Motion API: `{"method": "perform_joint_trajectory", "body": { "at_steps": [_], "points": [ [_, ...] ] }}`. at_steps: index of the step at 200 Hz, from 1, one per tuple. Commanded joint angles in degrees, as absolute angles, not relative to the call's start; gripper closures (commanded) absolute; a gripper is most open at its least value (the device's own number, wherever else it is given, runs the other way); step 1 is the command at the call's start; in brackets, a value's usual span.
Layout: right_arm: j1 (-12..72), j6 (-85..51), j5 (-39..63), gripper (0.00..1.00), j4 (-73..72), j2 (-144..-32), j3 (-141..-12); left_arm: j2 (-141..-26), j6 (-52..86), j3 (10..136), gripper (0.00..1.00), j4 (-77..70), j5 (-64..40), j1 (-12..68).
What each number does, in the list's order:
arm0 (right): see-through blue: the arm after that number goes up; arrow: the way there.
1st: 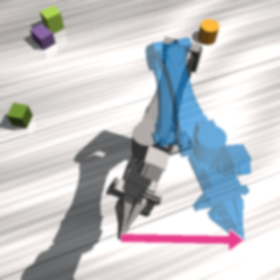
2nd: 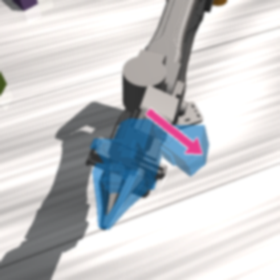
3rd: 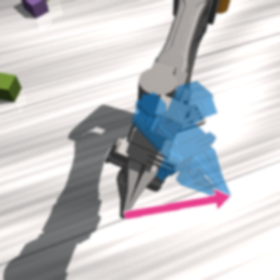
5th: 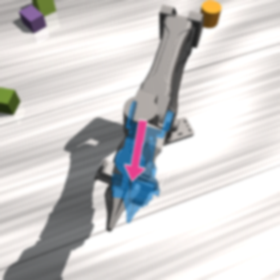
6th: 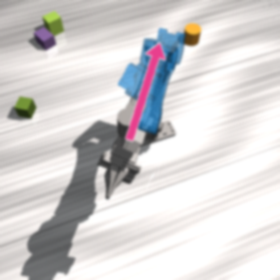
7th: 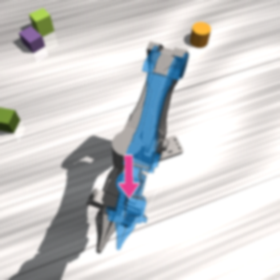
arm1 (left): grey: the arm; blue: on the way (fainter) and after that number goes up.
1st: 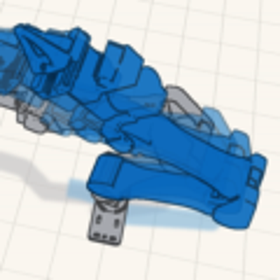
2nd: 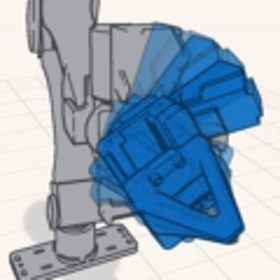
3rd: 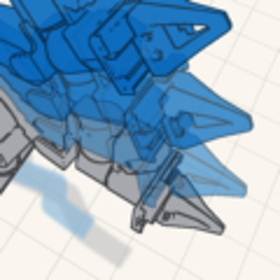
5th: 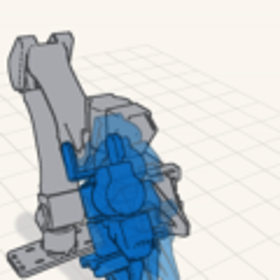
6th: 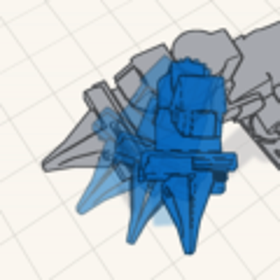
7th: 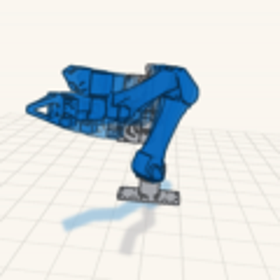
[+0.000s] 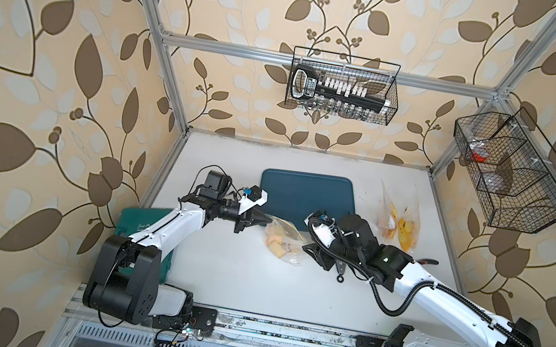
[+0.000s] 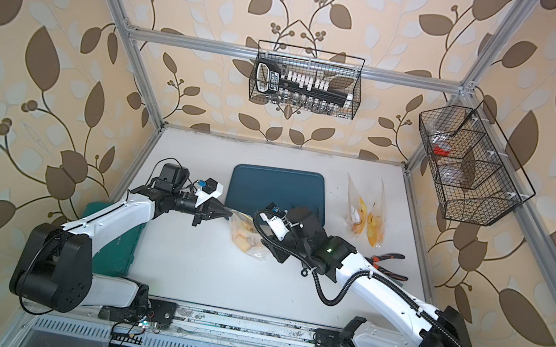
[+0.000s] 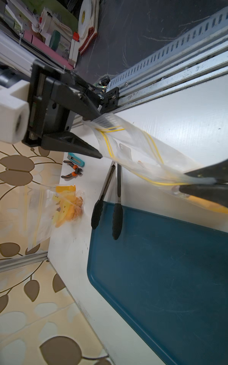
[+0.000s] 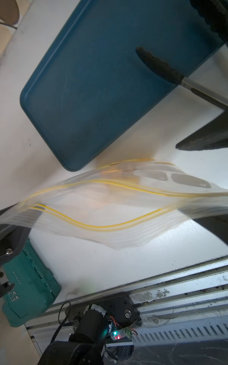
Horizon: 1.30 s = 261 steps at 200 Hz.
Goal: Put the cookies into a resealable bag to prevent moisture
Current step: Adjust the ziploc bag at the center of the board.
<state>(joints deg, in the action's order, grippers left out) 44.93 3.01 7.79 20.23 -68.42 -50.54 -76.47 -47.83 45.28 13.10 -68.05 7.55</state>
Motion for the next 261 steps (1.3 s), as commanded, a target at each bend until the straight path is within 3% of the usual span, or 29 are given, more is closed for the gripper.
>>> {"method": "perform_joint_trajectory", "body": {
  "at_steps": [1,66,74,87,115,130,133,140,146,151,158,167,175,187,192,201,210,215,223,226,232,236,239,247,261],
  "points": [
    [43.6,7.3,8.4,0.56,25.1,-69.8,-53.4,-76.3,-48.9,47.2,1.0,14.0,-70.5,8.0],
    [43.0,12.6,11.2,0.56,29.6,-74.3,-58.5,-77.4,-48.2,47.9,1.0,13.8,-70.2,8.0],
    [43.0,12.6,10.4,0.65,29.6,-74.2,-58.5,-77.6,-48.0,48.1,1.0,13.7,-70.2,8.0],
    [42.9,12.6,9.1,0.99,29.6,-74.1,-58.7,-78.0,-48.0,48.3,1.0,13.8,-70.1,8.0],
    [42.9,13.5,9.2,1.0,29.7,-73.0,-58.7,-77.7,-48.6,48.3,1.0,14.4,-70.5,7.9],
    [42.9,14.2,10.7,0.4,29.5,-73.1,-59.3,-77.7,-51.2,49.0,1.0,17.2,-72.8,7.9],
    [43.0,14.3,10.8,0.34,29.4,-73.3,-59.4,-77.7,-51.9,49.2,1.0,17.8,-73.2,7.9],
    [42.9,14.9,11.3,0.3,29.3,-74.0,-59.9,-77.8,-53.1,49.6,1.0,19.2,-74.1,7.9],
    [43.0,15.4,11.5,0.36,29.5,-74.8,-60.6,-77.9,-53.5,49.7,1.0,19.6,-74.4,7.9],
    [43.0,16.0,11.7,0.52,29.9,-75.6,-61.5,-77.9,-53.5,49.7,1.0,19.5,-74.5,7.9],
    [43.0,16.7,11.7,0.81,30.4,-76.8,-62.6,-78.0,-53.5,49.7,1.0,19.6,-74.5,7.9],
    [43.0,17.4,11.1,0.98,30.3,-77.9,-63.5,-78.1,-53.3,49.8,1.0,19.3,-74.3,7.9],
    [42.9,18.0,10.7,0.94,30.3,-78.7,-64.2,-78.2,-52.4,49.6,1.0,18.3,-74.1,7.8],
    [42.9,18.5,10.9,0.54,30.0,-79.5,-65.3,-78.3,-51.2,49.4,1.0,17.1,-73.5,7.8],
    [42.9,18.6,11.0,0.5,29.8,-79.7,-65.6,-78.3,-50.9,49.3,1.0,16.9,-73.4,7.8],
    [43.0,18.8,11.2,0.62,29.9,-80.3,-66.5,-78.3,-50.4,49.2,1.0,16.3,-73.1,7.8],
    [43.0,19.2,11.5,0.91,31.2,-81.1,-67.6,-78.3,-50.2,49.2,1.0,16.1,-73.0,7.8],
    [43.0,19.6,11.7,1.0,31.9,-81.6,-68.2,-78.3,-50.0,49.2,1.0,16.0,-73.0,7.7],
    [43.0,20.1,11.8,0.99,32.5,-82.1,-68.8,-78.2,-49.6,49.0,1.0,15.5,-72.9,7.7],
    [43.0,20.2,11.7,0.92,32.7,-82.2,-68.9,-78.3,-49.5,49.0,1.0,15.3,-72.9,7.8],
    [43.0,20.3,11.2,0.68,32.6,-82.4,-69.0,-78.3,-49.3,49.0,1.0,15.1,-72.7,7.7],
    [43.0,20.4,11.1,0.63,32.5,-82.4,-69.0,-78.3,-49.0,48.9,1.0,15.0,-72.6,7.7],
    [43.1,20.5,11.0,0.68,32.5,-82.4,-69.1,-78.3,-48.9,48.8,1.0,14.7,-72.6,7.7],
    [43.1,20.6,11.0,1.0,32.7,-82.7,-69.4,-78.3,-48.6,48.7,1.0,14.4,-72.6,7.6],
    [43.1,21.2,11.5,0.98,33.5,-83.2,-70.3,-78.4,-48.4,48.7,1.0,14.0,-72.7,7.6]
  ]
}}
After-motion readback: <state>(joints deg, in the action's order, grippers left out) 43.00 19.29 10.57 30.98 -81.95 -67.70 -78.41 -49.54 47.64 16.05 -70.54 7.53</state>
